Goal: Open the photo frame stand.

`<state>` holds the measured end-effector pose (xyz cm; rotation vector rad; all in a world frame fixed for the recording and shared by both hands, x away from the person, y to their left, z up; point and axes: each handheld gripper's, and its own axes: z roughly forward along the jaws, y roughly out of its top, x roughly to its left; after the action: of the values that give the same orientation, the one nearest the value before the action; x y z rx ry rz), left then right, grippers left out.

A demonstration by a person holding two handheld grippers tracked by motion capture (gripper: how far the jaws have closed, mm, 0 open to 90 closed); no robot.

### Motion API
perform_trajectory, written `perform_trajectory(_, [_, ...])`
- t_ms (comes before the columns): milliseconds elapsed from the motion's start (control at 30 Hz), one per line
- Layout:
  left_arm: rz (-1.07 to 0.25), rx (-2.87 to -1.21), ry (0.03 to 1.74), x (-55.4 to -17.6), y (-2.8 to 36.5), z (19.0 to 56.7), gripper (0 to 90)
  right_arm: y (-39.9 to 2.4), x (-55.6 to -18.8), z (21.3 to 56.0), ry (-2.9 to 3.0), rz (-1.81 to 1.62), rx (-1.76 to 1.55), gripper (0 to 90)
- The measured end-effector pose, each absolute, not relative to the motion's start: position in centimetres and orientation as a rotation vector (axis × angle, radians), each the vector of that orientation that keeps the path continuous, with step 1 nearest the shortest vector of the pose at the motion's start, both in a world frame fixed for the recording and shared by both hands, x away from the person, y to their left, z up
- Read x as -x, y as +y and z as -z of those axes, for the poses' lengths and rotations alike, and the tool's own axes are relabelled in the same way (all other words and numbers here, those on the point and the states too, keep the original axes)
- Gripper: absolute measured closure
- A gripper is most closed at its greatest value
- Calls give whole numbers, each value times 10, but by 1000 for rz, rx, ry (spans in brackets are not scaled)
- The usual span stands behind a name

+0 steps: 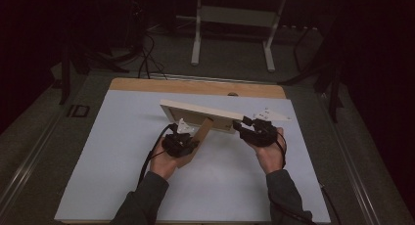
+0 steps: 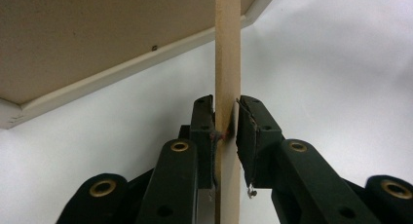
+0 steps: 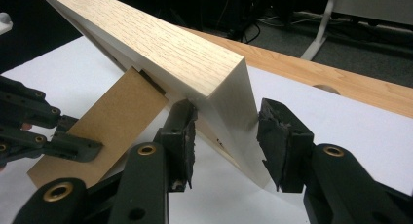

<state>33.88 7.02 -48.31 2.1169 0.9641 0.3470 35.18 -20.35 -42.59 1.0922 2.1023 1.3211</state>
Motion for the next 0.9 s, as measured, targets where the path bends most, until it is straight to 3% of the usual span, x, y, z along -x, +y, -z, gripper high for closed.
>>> perform_trajectory(267, [-337,-2116,953,-338,72,483,752,-206,-350,428,2107,-1337,-1096,575])
perform_trajectory(600, [-278,-2085,939,-337,78,481,639,-210,-349,433,2135,-1337,-1105,530])
perform_trajectory(900, [-212,-2030,936,-336,91,478,617,-218,-347,438,2129,-1328,-1138,476])
